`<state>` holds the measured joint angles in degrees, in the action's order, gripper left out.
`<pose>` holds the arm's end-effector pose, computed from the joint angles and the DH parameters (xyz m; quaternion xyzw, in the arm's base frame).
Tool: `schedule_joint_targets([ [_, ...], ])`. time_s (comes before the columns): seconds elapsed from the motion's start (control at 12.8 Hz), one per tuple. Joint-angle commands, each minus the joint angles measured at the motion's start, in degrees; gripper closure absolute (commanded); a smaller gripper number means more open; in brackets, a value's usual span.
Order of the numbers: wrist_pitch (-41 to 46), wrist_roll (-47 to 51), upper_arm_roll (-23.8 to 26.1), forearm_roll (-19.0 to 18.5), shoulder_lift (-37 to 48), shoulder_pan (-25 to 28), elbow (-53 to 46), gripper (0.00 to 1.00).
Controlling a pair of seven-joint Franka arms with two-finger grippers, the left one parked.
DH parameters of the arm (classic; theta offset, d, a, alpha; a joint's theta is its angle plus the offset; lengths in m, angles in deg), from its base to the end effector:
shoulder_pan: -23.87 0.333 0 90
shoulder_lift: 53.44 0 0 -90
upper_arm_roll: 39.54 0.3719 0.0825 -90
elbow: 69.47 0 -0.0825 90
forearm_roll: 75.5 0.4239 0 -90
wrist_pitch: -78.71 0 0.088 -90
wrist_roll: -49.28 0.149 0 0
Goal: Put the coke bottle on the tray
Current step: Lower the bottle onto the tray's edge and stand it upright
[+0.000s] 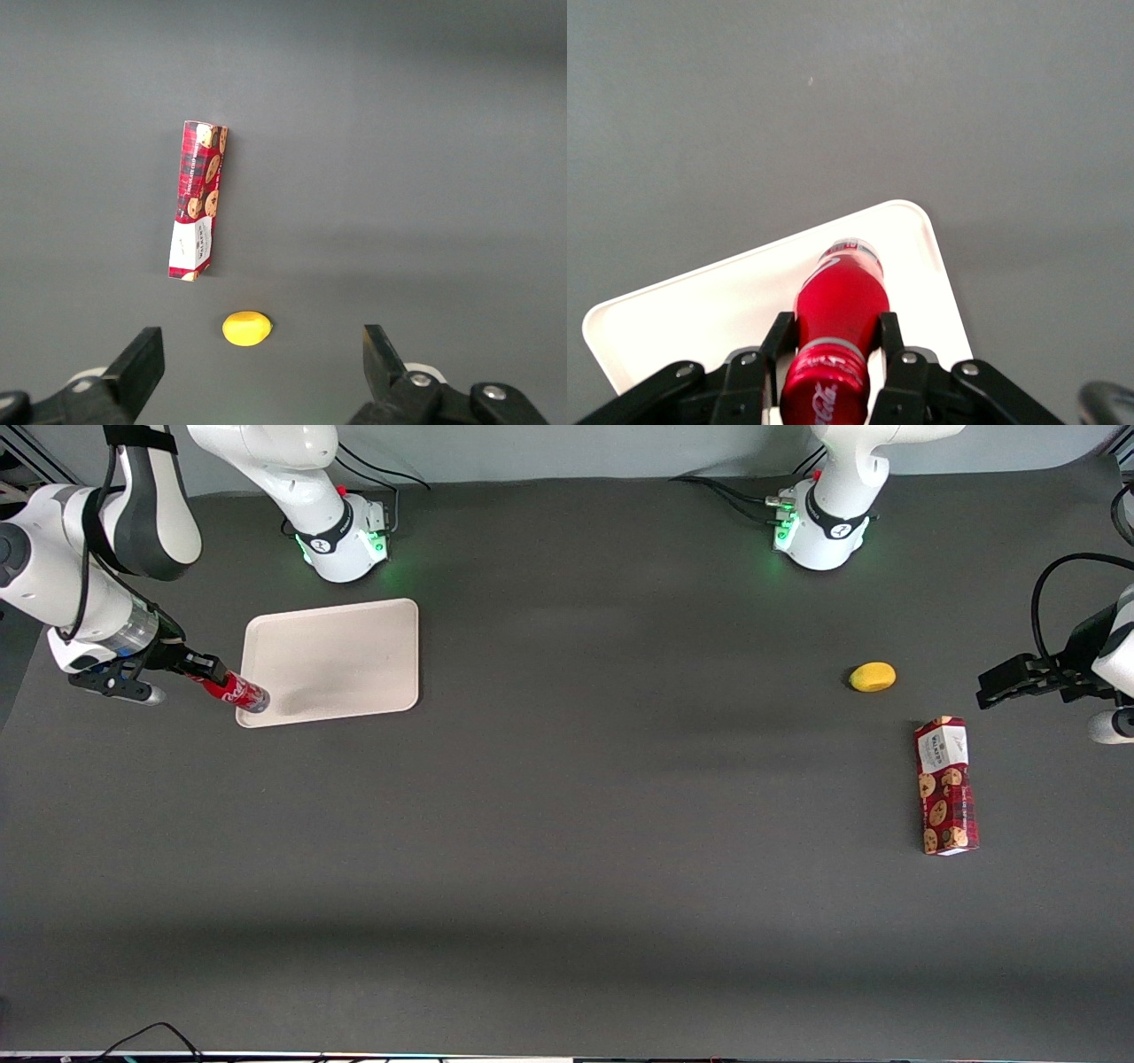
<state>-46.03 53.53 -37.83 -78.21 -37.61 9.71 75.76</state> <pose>0.4225 -0.0971 0.3524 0.9902 -0.1317 -0.0423 0.0199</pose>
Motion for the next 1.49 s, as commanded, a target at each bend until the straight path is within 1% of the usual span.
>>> schedule_joint_targets([
  [0.0,-1.8,1.4,0.4,-2.6,1.7,-1.1,3.8,1.00],
  [0.08,-2.2,1.4,0.4,-3.8,1.5,-2.1,4.9,1.00],
  [0.94,-8.6,1.3,0.3,-3.9,-4.0,-2.5,6.4,1.00],
  [1.02,-8.9,1.2,0.3,-4.1,-4.1,-2.6,6.4,0.83],
  [1.1,-8.9,1.3,0.3,-5.0,-4.7,-2.7,6.4,0.47],
  [1.18,-9.0,1.3,0.3,-5.5,-4.8,-2.8,6.4,0.28],
  [1.25,-9.0,1.0,0.2,-5.5,-4.8,-2.8,6.4,0.00],
  [1.41,-8.9,0.6,0.2,-5.6,-4.5,-2.8,6.2,0.00],
])
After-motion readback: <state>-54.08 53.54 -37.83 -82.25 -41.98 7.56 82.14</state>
